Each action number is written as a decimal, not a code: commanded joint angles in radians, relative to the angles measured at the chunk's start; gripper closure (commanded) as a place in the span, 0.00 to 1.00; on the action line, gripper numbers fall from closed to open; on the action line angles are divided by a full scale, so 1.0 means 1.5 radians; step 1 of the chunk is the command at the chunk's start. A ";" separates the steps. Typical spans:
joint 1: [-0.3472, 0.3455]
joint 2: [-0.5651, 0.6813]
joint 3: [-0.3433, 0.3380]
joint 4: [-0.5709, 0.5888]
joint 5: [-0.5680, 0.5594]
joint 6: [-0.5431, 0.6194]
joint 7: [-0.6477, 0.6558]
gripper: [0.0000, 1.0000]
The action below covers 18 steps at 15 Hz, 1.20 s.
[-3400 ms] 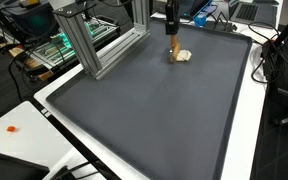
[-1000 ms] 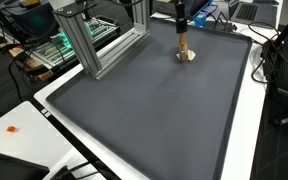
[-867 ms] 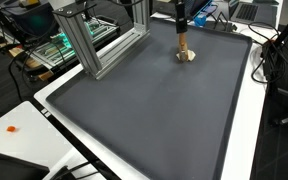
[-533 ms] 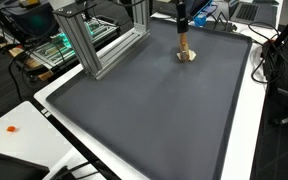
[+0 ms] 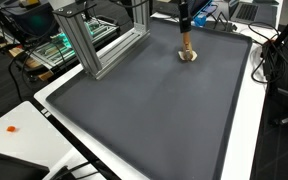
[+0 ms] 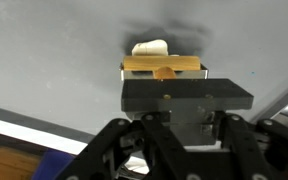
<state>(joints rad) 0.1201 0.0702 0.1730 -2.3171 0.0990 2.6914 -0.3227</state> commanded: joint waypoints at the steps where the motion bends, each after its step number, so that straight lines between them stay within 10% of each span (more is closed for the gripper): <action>1: 0.010 0.056 0.013 0.001 0.025 0.046 -0.006 0.77; 18: 0.009 0.039 -0.006 0.007 -0.119 -0.052 0.104 0.77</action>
<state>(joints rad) 0.1284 0.1155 0.1890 -2.2727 -0.0308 2.7007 -0.1977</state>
